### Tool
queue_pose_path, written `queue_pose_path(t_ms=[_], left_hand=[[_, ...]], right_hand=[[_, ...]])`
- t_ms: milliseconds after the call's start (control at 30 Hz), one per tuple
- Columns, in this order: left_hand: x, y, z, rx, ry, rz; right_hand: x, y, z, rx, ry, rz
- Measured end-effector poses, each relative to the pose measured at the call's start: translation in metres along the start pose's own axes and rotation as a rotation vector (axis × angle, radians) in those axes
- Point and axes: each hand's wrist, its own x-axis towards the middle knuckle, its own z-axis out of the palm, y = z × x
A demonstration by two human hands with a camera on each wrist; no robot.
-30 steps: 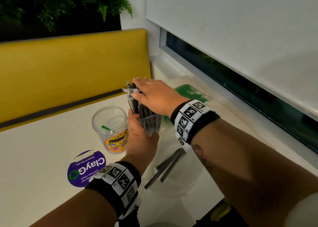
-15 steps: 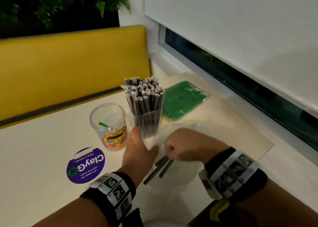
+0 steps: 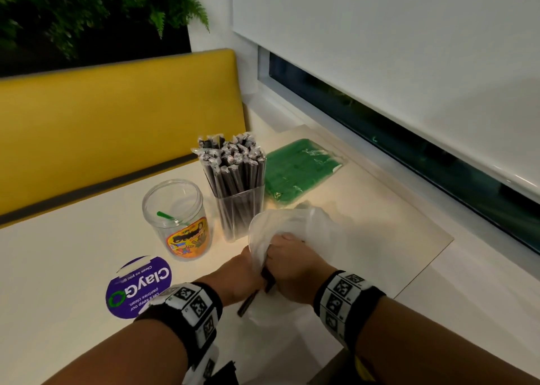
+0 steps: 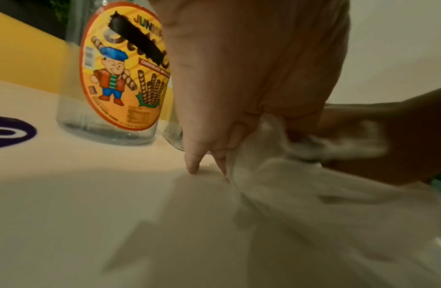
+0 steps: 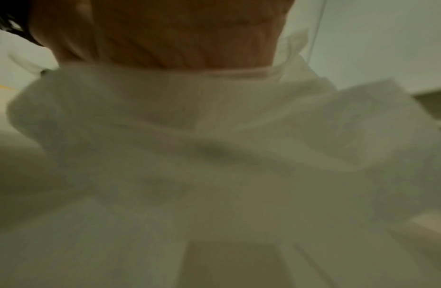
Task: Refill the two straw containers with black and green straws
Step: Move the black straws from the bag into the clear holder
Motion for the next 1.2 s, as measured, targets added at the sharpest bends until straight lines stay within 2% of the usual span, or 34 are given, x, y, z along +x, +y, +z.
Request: queue_pose_path(t_ms=[67, 167, 233, 300, 367, 467, 567, 633, 700, 833, 933, 1033, 1133, 1200], left_hand=[[-0.002, 0.001, -0.004, -0.064, -0.024, 0.056], [-0.007, -0.003, -0.012, -0.121, 0.025, -0.036], [-0.009, -0.005, -0.016, -0.083, 0.051, -0.074], [-0.010, -0.009, -0.018, -0.004, 0.033, -0.099], [-0.005, -0.019, -0.017, 0.043, 0.048, -0.142], [-0.002, -0.027, -0.015, -0.012, 0.135, -0.156], [-0.003, -0.026, -0.011, 0.024, 0.243, -0.135], [-0.001, -0.020, -0.007, 0.050, 0.324, -0.160], [0.003, -0.016, -0.005, 0.136, 0.325, -0.207], [0.006, -0.015, -0.007, 0.313, 0.343, -0.230], [0.004, -0.020, -0.009, 0.475, 0.343, -0.265], [-0.001, -0.026, -0.008, 0.494, 0.335, -0.293], [-0.005, -0.023, -0.006, 0.501, 0.350, -0.294], [-0.006, -0.019, -0.008, 0.511, 0.379, -0.280]], right_hand=[[0.001, -0.003, -0.001, -0.051, -0.079, -0.021], [-0.005, -0.002, 0.005, 0.048, -0.033, -0.040], [-0.011, 0.002, 0.016, 0.133, 0.012, -0.012], [-0.012, 0.004, 0.018, 0.234, -0.027, 0.000], [-0.012, 0.006, 0.010, 0.328, -0.055, 0.061], [-0.010, 0.012, -0.009, 0.454, -0.075, 0.101], [-0.011, 0.016, -0.030, 0.624, -0.024, 0.128], [-0.013, 0.017, -0.048, 0.776, 0.008, 0.207], [-0.014, 0.017, -0.066, 0.913, 0.013, 0.283], [-0.018, 0.022, -0.085, 1.050, -0.006, 0.297], [-0.024, 0.031, -0.086, 1.286, 0.123, 0.418], [-0.029, 0.037, -0.090, 1.311, 0.284, 0.543], [-0.033, 0.038, -0.108, 1.319, 0.463, 0.560], [-0.034, 0.043, -0.127, 1.414, 0.643, 0.524]])
